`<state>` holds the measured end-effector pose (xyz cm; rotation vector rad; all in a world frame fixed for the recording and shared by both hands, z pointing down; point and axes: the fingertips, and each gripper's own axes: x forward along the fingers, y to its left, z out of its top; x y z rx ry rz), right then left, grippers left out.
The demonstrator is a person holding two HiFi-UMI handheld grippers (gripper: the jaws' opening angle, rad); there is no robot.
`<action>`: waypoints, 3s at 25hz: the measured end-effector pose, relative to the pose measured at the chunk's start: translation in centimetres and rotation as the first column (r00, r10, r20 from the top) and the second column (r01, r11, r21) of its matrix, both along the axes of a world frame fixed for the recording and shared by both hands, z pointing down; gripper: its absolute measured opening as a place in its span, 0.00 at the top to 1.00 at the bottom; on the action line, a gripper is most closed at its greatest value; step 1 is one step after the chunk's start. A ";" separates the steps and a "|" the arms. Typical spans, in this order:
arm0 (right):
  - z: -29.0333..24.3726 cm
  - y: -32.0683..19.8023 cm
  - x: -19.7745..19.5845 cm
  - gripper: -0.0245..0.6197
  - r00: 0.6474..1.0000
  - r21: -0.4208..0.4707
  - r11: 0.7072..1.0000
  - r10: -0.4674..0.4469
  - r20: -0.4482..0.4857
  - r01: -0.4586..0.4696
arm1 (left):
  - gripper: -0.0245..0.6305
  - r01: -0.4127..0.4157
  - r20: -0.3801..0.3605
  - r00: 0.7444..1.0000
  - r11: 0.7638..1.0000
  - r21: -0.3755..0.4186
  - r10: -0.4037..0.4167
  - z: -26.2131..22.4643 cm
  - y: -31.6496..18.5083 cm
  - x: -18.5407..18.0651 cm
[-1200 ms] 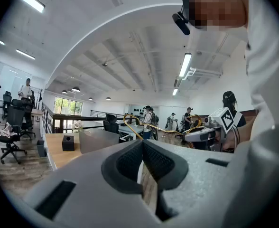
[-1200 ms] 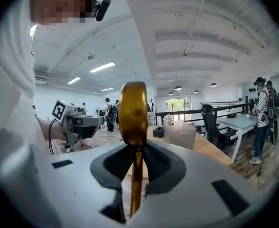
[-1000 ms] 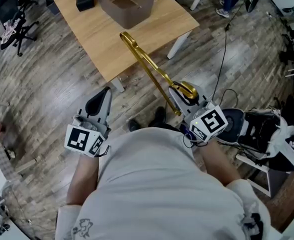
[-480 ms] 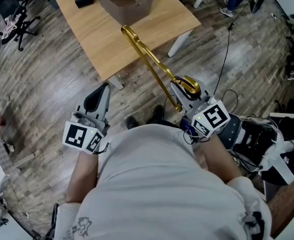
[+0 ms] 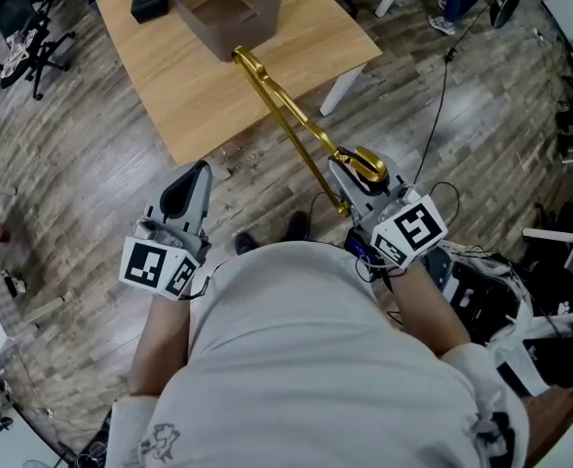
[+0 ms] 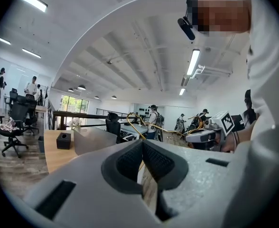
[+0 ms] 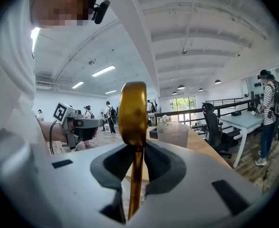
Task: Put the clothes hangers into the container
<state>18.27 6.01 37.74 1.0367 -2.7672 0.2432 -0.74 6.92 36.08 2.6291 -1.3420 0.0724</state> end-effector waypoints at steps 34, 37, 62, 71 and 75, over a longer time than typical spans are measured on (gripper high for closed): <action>1.8 -11.8 -1.9 0.85 1.000 -0.005 1.000 -0.010 -0.019 0.010 | 0.95 0.018 0.049 0.999 1.000 -0.009 -0.018 1.7 -11.6 -2.1; 1.6 -13.6 -4.1 0.85 0.999 0.003 1.000 0.002 -0.037 -0.002 | 0.95 -0.006 0.021 1.000 1.000 0.001 0.006 1.4 -13.5 -3.8; -1.5 -23.7 -16.1 0.85 0.972 0.121 0.991 -0.023 -0.234 0.052 | 0.95 0.024 -0.040 0.999 0.999 0.024 -0.024 0.0 -21.0 -15.3; -1.3 -29.0 -16.7 0.85 0.895 0.172 0.972 -0.068 -0.441 0.158 | 0.95 0.089 -0.032 0.996 0.996 0.024 -0.088 0.2 -22.6 -16.5; -0.2 -32.1 -16.4 0.85 0.829 0.173 0.963 -0.077 -0.553 0.205 | 0.95 0.115 -0.037 0.993 0.993 0.009 -0.115 0.9 -23.7 -16.2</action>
